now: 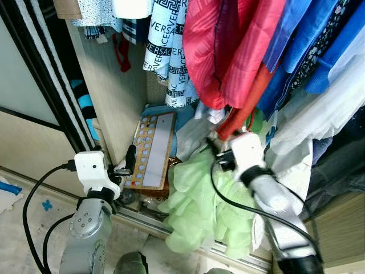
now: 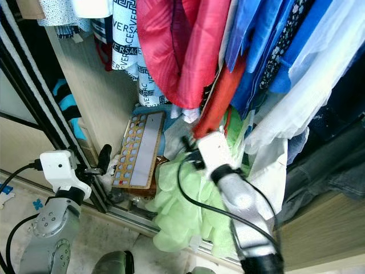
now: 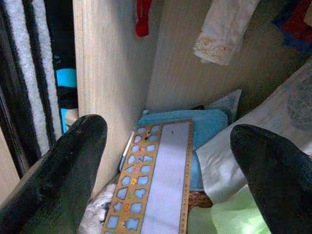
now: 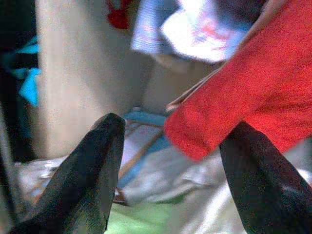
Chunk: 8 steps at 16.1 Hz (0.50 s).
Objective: Clean up the room
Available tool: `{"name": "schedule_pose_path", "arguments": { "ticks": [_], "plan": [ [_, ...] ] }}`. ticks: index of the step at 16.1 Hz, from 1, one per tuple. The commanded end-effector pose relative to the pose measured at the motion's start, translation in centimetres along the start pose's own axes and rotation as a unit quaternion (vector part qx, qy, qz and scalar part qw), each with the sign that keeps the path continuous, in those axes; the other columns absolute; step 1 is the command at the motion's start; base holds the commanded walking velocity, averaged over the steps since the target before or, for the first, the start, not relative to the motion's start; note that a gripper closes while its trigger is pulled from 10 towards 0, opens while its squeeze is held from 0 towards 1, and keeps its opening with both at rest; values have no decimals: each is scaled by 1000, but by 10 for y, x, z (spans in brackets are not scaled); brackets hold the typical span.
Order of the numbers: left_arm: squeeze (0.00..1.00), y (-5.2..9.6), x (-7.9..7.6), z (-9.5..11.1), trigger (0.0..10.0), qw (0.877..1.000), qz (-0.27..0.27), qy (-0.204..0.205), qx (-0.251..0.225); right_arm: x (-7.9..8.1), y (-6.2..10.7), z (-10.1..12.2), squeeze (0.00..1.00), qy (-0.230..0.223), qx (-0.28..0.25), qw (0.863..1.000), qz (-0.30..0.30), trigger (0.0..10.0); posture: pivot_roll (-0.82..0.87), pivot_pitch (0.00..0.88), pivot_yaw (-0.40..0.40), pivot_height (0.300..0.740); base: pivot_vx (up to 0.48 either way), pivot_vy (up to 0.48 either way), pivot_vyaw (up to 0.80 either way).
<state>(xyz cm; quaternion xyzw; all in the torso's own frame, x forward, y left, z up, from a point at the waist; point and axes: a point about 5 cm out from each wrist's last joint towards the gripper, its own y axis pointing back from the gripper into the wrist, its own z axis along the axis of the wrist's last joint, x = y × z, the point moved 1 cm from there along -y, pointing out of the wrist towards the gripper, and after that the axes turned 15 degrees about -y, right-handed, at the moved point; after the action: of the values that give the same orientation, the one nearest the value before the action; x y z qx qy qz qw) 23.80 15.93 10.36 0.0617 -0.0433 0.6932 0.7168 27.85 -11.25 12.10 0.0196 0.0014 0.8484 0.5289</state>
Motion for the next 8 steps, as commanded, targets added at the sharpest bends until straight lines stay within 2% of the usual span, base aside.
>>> {"name": "schedule_pose_path", "arguments": {
  "ticks": [1,3,4,5,6,8],
  "plan": [
    [0,-1,-1,-1,10000,1000,-3,-3,4,2,-4,2,0,-5,-5,1000,18,10000,-9,20,-47,740,0,0,0],
    [0,-1,0,-2,10000,1000,2,-8,5,4,-11,-1,0,-20,1,1000,19,10000,2,20,-49,740,0,0,0],
    [0,-1,1,-4,10000,1000,8,-13,8,4,-12,-3,0,4,0,1000,19,10000,4,21,-50,740,0,0,800],
    [0,-1,2,-6,10000,1000,15,-18,12,6,-11,-4,0,5,2,1000,23,10000,5,22,-50,740,0,0,800],
    [0,0,14,-18,10000,995,61,-57,45,5,-10,-7,0,-16,6,1000,15,10000,5,21,-50,740,0,0,794],
    [0,3,25,-30,10000,991,102,-47,75,4,-10,-8,0,-22,3,1000,7,10000,-4,18,-43,740,0,0,794]
  ]
}}
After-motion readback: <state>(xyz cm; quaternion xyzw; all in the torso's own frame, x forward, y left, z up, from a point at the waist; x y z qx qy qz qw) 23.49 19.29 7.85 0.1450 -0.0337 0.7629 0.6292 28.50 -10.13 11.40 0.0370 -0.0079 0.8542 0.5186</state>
